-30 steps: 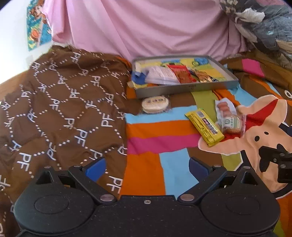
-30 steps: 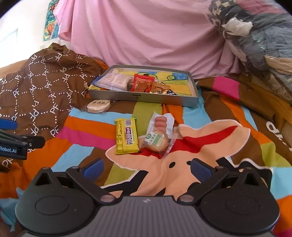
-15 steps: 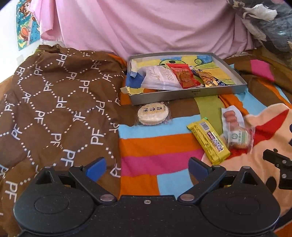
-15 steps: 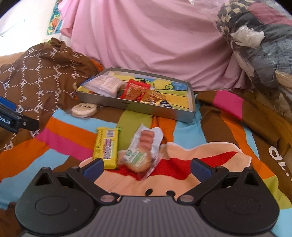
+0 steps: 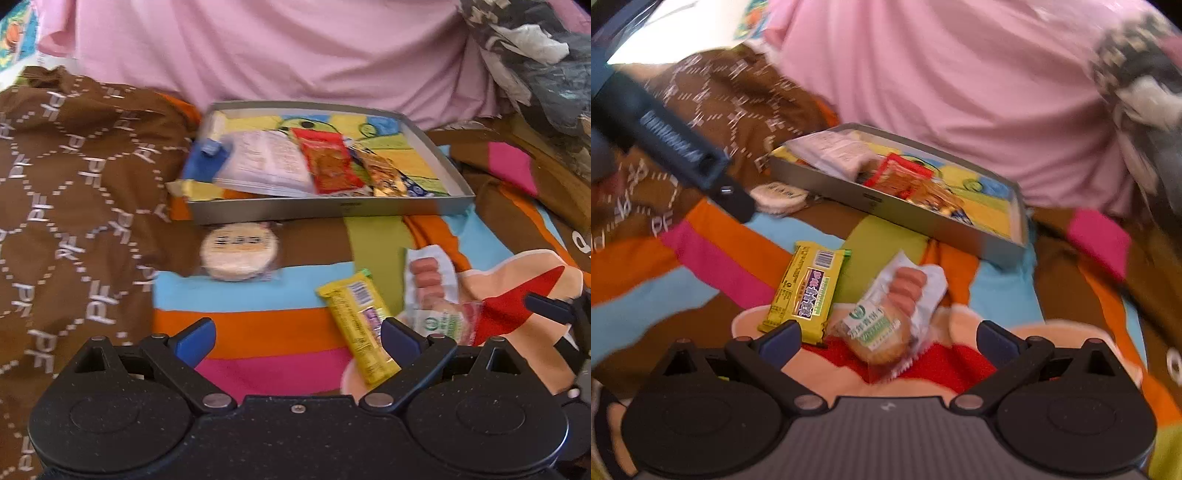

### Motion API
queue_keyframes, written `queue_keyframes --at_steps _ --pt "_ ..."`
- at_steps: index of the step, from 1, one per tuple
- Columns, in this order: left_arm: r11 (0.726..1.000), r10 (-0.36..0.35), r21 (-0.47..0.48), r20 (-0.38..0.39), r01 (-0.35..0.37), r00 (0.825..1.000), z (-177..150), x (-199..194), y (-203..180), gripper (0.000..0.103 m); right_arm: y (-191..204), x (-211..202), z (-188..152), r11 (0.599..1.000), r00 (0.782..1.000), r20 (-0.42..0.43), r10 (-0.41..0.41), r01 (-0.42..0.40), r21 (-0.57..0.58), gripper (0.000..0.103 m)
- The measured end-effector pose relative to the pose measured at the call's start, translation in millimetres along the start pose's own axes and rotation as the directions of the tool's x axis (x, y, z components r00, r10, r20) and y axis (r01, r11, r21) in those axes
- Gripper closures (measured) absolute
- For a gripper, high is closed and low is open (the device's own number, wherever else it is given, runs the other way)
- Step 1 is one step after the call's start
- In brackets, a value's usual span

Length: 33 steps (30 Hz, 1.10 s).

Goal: Organize snacks
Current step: 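Move the left tool to the yellow wafer bar while the right tool approaches the round cake packet, then grasp the yellow wafer bar with the left tool while the right tool grasps the round cake packet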

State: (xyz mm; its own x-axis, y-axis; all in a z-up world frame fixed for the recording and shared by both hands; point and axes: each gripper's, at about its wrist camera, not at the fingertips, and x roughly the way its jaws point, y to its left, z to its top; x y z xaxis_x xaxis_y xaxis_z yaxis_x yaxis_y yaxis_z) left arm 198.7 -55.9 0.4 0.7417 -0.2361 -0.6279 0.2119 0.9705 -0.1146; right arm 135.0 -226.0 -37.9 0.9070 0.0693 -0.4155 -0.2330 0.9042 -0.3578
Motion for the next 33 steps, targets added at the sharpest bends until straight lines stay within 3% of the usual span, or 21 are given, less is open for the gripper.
queue_keyframes --at_steps 10,15,17,19,22,27,29,30,31,33 --pt "1.000 -0.022 -0.013 -0.079 0.021 0.997 7 46 -16 0.007 12 45 -8 0.977 0.997 -0.075 0.008 -0.024 -0.210 0.001" --pt "0.999 -0.043 0.002 -0.110 0.044 0.993 6 67 -28 0.008 17 49 -12 0.953 1.000 -0.026 -0.001 -0.007 -0.303 0.001" --pt "0.999 -0.044 0.014 -0.118 0.046 0.992 4 74 -34 0.008 18 49 -14 0.949 1.000 -0.012 0.008 -0.011 -0.314 0.006" --pt "0.999 -0.035 0.033 -0.139 0.040 0.990 3 82 -39 0.011 17 49 -16 0.952 0.999 -0.022 0.027 -0.032 -0.305 0.019" --pt "0.998 0.000 0.063 -0.178 0.011 0.984 -1 91 -43 0.015 19 47 -18 0.949 0.999 -0.016 0.031 -0.035 -0.314 0.022" --pt "0.999 -0.017 0.040 -0.196 0.025 0.980 3 99 -47 0.015 14 49 -18 0.957 0.999 -0.025 0.038 -0.044 -0.286 0.023" --pt "0.999 -0.004 0.037 -0.213 0.012 0.977 6 102 -48 0.016 14 48 -17 0.959 0.999 -0.030 0.040 -0.047 -0.280 0.029" --pt "0.999 0.001 0.033 -0.216 0.006 0.976 6 103 -48 0.018 14 47 -17 0.958 0.998 -0.035 0.044 -0.052 -0.281 0.041" --pt "1.000 0.001 0.029 -0.218 0.006 0.976 7 103 -48 0.019 14 48 -17 0.958 0.998 -0.044 0.042 -0.053 -0.282 0.045" --pt "0.999 -0.008 0.033 -0.226 0.016 0.974 7 101 -45 0.026 14 49 -18 0.958 0.998 -0.049 0.044 -0.056 -0.280 0.046"
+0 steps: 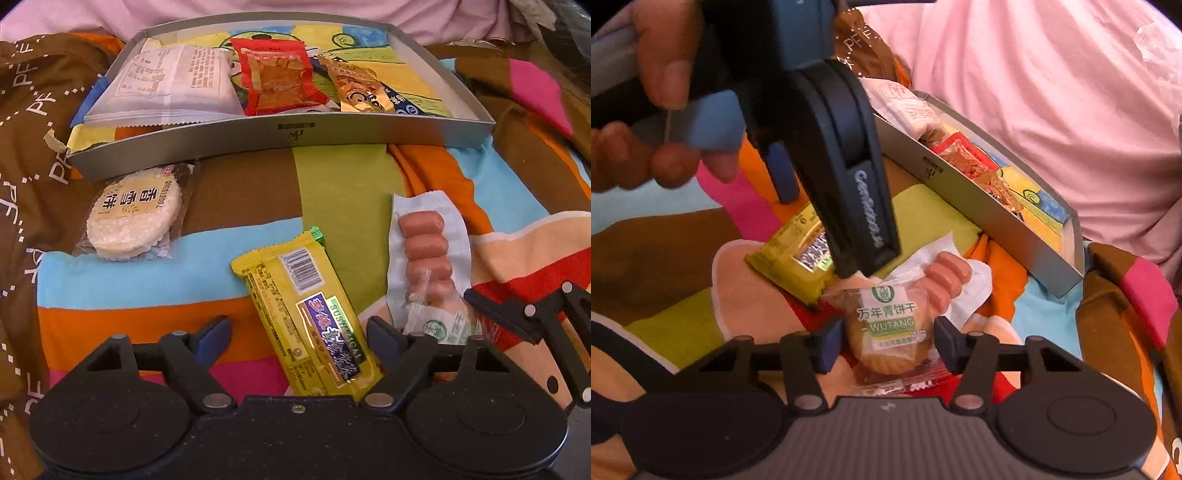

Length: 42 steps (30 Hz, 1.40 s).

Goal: Organize snacks
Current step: 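Grasp the yellow wafer bar with the left tool while the right tool grasps the round cake packet, then lift the yellow bar with the left tool while the right tool carries the cake packet toward the tray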

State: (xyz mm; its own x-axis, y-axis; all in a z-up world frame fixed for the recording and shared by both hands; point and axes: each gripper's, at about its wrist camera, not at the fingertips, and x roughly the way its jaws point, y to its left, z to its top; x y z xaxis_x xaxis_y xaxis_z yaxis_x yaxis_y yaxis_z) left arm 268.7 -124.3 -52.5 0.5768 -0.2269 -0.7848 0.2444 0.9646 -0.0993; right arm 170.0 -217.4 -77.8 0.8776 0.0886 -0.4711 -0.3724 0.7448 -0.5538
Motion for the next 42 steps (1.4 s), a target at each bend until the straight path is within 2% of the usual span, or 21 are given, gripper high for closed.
queue_keyframes --at_steps 5,8,11,14,16,20,23,25,30,38,42 --pt "0.998 -0.056 0.027 -0.029 0.057 0.998 -7 -10 14 0.038 -8 -2 3 0.997 0.998 -0.033 0.046 -0.044 0.066 0.049" --pt "0.997 -0.076 -0.023 -0.048 0.075 0.996 -17 -16 28 0.039 -13 -5 6 0.988 0.993 -0.061 0.098 -0.090 0.128 0.048" --pt "0.995 -0.087 -0.042 -0.041 0.085 0.995 -26 -22 33 0.037 -11 -10 6 0.984 0.989 -0.075 0.125 -0.114 0.135 0.047" --pt "0.998 -0.063 0.002 -0.033 0.063 0.997 -27 -24 25 0.034 -3 -14 7 0.991 0.992 -0.072 0.102 -0.095 0.094 0.045" --pt "0.998 -0.050 0.026 -0.016 0.051 0.999 -25 -22 19 0.033 -1 -13 7 0.993 0.994 -0.065 0.089 -0.084 0.084 0.040" --pt "0.997 0.020 0.071 -0.017 -0.018 1.000 -18 -12 5 0.032 -6 -12 6 0.989 0.994 -0.062 0.090 -0.081 0.125 0.032" --pt "0.995 0.030 0.094 -0.006 -0.029 1.000 -15 -8 0 0.031 -12 -8 4 0.981 0.993 -0.047 0.106 -0.097 0.171 0.031" --pt "0.993 0.045 0.110 0.004 -0.046 0.999 -15 -7 -2 0.031 -14 -5 3 0.977 0.992 -0.043 0.115 -0.105 0.188 0.033" --pt "0.991 0.052 0.124 0.018 -0.054 0.998 -21 -10 -2 0.051 -15 -4 2 0.964 0.987 -0.042 0.152 -0.139 0.225 0.046" --pt "0.995 0.038 0.097 0.008 -0.039 0.999 -36 -20 6 0.053 0 -10 8 0.984 0.994 -0.045 0.100 -0.092 0.151 0.049" --pt "0.996 0.053 0.073 -0.013 -0.052 0.999 -46 -30 12 0.053 13 -16 11 0.995 0.997 -0.037 0.065 -0.062 0.075 0.049"
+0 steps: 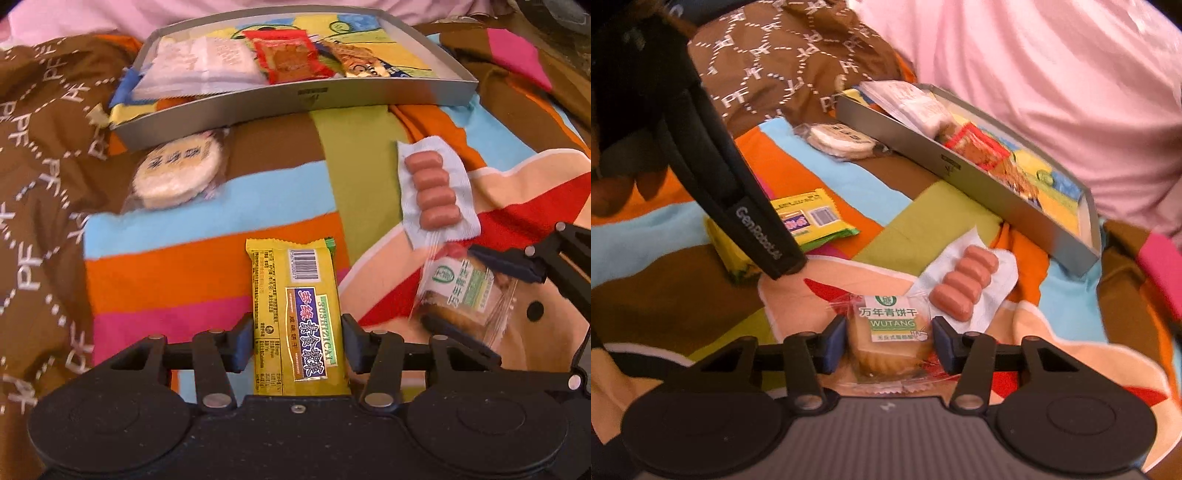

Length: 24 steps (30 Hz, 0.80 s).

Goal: Organize snacks
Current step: 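Lift the yellow bar with the left tool while the right tool carries the cake packet toward the tray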

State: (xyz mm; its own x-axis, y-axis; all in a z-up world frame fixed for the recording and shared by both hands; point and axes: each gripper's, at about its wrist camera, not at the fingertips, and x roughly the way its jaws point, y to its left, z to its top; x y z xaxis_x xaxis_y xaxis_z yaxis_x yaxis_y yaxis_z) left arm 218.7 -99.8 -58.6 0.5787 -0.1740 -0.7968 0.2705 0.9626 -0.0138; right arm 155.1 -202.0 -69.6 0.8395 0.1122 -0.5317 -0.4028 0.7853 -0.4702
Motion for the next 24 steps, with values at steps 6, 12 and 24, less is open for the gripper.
queue_keyframes --at_steps 6,12,24 --pt "1.000 0.010 -0.014 -0.016 -0.010 1.000 -16 -14 7 0.053 17 -6 2 0.993 0.999 0.031 -0.041 0.044 -0.105 0.049" --pt "1.000 0.001 -0.003 -0.020 -0.001 1.000 -25 -26 9 0.053 24 -9 2 0.986 0.996 0.044 -0.078 0.084 -0.146 0.049" --pt "0.999 -0.037 -0.003 0.021 0.037 0.999 -44 -55 19 0.053 38 -36 -1 0.958 0.977 0.084 -0.193 0.207 -0.200 0.049"
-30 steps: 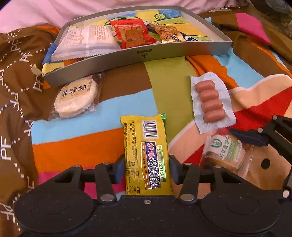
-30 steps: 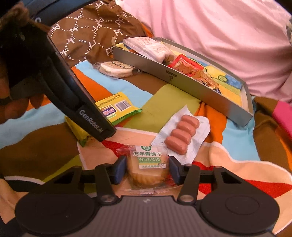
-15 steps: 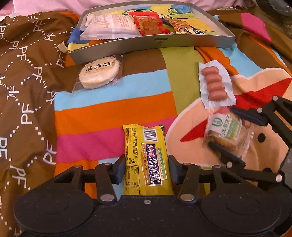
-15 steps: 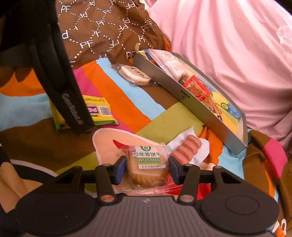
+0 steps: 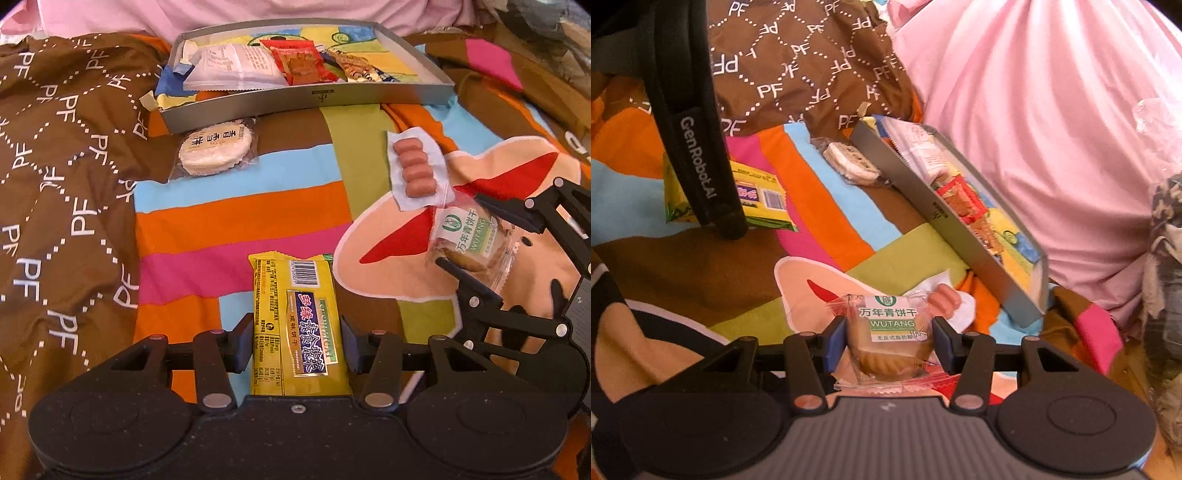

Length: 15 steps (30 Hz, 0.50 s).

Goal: Organize snacks
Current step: 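Lift the yellow bar with the left tool while the right tool carries the cake packet toward the tray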

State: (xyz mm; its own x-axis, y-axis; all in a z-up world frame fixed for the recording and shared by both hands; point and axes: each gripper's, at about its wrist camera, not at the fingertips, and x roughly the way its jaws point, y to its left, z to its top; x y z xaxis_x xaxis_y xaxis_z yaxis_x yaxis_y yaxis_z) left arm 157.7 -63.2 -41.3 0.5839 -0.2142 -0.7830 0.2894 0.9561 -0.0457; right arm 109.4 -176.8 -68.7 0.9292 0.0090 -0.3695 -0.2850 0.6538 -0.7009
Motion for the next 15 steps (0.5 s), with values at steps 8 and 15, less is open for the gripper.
queue_keyframes --at_steps 8,15 --pt "0.998 -0.041 -0.040 0.058 0.043 0.998 -2 -24 3 0.054 -5 -21 8 0.998 0.999 -0.012 -0.033 0.033 0.061 0.049" --pt "0.997 -0.028 -0.061 0.143 0.037 0.989 22 -44 11 0.053 -17 -30 21 0.993 0.996 0.002 -0.087 0.087 0.079 0.049"
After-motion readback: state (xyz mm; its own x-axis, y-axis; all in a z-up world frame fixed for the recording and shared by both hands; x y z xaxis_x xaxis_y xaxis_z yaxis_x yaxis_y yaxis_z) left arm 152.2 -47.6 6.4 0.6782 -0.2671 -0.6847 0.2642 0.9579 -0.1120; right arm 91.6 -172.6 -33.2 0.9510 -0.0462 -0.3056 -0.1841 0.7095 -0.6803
